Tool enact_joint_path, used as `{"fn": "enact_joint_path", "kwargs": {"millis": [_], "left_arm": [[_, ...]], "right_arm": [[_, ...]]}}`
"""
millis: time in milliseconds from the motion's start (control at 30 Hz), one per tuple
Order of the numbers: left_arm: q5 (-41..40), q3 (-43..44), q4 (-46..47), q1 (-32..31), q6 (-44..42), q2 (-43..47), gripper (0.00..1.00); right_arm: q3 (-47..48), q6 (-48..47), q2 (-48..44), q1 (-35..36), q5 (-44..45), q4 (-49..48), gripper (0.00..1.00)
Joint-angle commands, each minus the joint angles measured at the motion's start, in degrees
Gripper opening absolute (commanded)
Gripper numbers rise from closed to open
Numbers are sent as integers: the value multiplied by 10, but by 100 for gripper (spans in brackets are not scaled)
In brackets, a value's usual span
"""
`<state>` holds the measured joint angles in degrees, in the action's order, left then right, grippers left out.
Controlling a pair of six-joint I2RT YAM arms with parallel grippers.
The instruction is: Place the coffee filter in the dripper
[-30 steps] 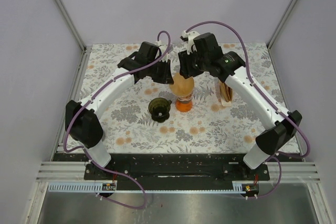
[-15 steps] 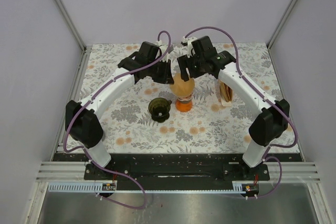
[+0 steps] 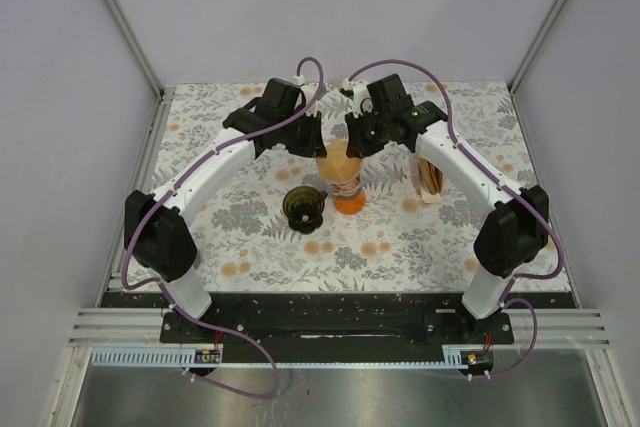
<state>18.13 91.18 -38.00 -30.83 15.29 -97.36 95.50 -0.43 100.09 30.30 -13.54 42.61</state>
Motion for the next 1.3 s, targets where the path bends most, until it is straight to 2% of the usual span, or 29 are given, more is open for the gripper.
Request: {"fn": "enact_joint_path", "kwargs": {"millis": [0, 100, 167, 200, 233, 333, 433, 500, 900, 1033, 1067, 1100, 1133, 1200, 1267], "left_arm": [[20, 27, -4, -8, 2, 11, 10], [22, 28, -4, -7, 2, 9, 10], [23, 28, -4, -8, 2, 9, 9], [25, 27, -4, -8, 1, 9, 9], [26, 27, -4, -8, 2, 10, 9], [30, 29, -4, -7, 2, 11, 10], [31, 31, -4, -10, 2, 11, 10], [31, 33, -4, -13, 1, 11, 10], [16, 30, -5, -14, -3, 12, 10], [17, 30, -4, -14, -4, 12, 10], [18, 30, -4, -14, -3, 11, 10], [18, 30, -4, -14, -4, 12, 10], [18, 29, -4, -14, -4, 12, 10], [17, 28, -4, -14, -5, 12, 10], [16, 26, -4, -13, -6, 15, 10]], "right_arm": [[-24, -26, -7, -13, 12, -34, 6], [-37, -30, -12, -15, 11, -43, 1], [-44, -32, -15, -17, 11, -46, 3], [-45, -33, -17, -17, 11, -47, 9], [-47, -33, -19, -17, 11, -47, 19], [-47, -34, -21, -17, -1, -48, 36], [-44, -33, -16, -17, -23, -50, 43], [-43, -30, -7, -17, -31, -50, 43], [-59, -41, -12, -17, -18, -54, 0], [-66, -42, -17, -17, -18, -58, 0], [-66, -42, -17, -17, -21, -58, 7], [-67, -42, -17, -17, -21, -57, 27], [-68, -41, -17, -17, -20, -58, 39], [-71, -41, -20, -17, -21, -58, 50], [-70, -42, -26, -17, -23, -57, 57]]}}
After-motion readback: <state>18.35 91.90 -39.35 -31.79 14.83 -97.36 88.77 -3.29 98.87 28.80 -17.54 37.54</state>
